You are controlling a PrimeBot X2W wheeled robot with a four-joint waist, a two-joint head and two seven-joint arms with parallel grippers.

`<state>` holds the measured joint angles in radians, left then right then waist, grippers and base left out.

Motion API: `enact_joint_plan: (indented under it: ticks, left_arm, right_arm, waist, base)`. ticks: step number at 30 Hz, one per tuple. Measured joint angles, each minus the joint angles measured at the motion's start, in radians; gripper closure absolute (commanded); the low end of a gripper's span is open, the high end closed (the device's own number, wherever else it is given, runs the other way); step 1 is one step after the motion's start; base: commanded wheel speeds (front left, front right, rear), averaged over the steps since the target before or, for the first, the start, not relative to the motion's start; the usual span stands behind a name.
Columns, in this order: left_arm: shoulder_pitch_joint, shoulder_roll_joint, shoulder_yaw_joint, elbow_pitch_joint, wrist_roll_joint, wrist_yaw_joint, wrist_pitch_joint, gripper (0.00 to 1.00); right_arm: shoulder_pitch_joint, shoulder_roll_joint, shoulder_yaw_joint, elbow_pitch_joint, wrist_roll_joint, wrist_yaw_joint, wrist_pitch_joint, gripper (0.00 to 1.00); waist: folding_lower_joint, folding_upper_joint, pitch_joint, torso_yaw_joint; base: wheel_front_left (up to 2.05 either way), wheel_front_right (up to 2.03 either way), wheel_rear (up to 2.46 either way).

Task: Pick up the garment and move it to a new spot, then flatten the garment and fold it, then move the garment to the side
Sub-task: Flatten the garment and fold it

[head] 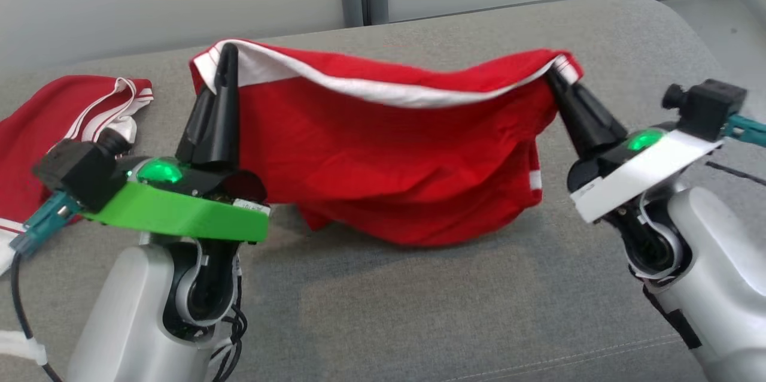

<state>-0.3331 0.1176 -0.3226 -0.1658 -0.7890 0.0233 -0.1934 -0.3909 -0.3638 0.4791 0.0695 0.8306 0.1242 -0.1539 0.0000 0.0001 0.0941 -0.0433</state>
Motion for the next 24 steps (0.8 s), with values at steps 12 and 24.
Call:
enact_joint_plan:
  ticks: [12,24]
  left_arm:
    - [-0.546,0.039,0.097,0.218,0.07,0.056,0.11,1.0]
    - [-0.182,-0.04,-0.047,0.247,-0.011,0.012,0.128,1.0]
  right_arm:
    - [-0.621,0.068,-0.089,0.205,-0.135,-0.057,0.034,1.0]
    - [-0.236,0.102,0.056,0.449,-0.067,-0.027,0.089,1.0]
  waist:
    - [0.0,0.0,0.029,0.009]
    - [0.0,0.0,0.076,0.004]
  base:
    - [0.0,0.0,0.0]
    - [0.0,0.0,0.0]
